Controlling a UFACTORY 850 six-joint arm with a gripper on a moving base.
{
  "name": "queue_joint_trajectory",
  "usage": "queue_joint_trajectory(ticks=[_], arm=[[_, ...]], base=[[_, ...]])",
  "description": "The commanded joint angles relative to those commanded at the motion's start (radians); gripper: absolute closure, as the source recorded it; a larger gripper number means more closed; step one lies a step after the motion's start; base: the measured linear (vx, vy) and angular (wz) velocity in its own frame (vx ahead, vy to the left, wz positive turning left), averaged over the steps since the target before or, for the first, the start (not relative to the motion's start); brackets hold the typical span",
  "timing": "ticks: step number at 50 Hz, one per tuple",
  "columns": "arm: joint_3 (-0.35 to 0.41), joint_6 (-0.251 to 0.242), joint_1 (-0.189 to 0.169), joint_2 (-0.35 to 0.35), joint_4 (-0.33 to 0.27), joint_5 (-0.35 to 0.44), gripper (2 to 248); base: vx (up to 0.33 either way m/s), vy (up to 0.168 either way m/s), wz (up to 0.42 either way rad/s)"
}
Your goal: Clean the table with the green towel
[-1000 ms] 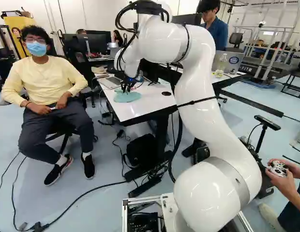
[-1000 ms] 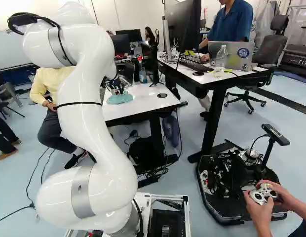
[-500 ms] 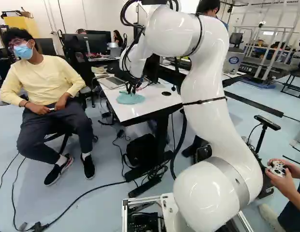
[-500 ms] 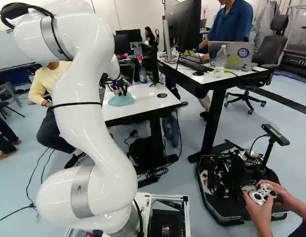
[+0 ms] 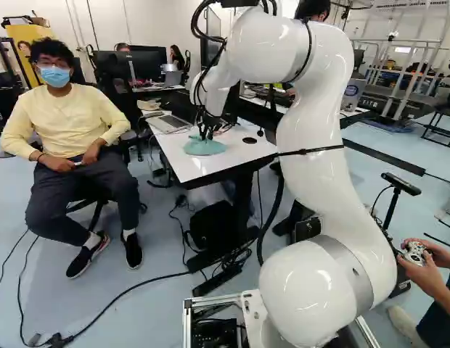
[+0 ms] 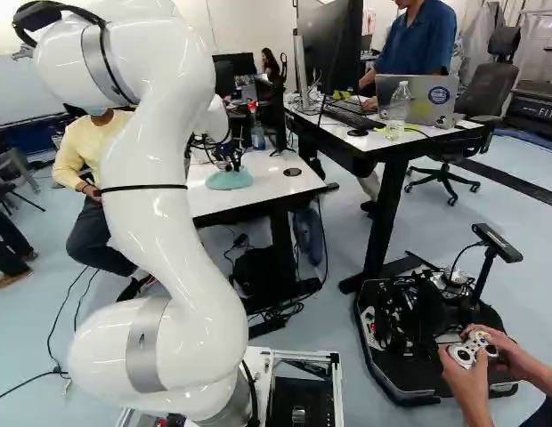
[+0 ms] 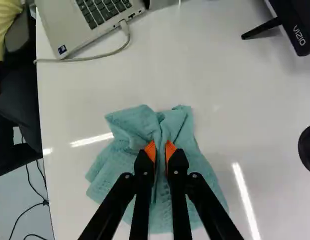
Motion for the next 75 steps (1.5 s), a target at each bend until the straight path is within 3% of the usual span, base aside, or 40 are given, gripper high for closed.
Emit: queue_joint_trajectory(ticks=[18,40,75], arm=[[-0.089,0.0,-0.024,-0.063,0.0,0.0,206],[-0.216,0.0,0.004,-0.152,0.0,0.0,206],[-0.232,0.0,0.021,-0.16,0.0,0.0,206]], base=[[0.0,0.0,0.0],[0.0,0.0,0.0],[0.0,0.0,0.0]])
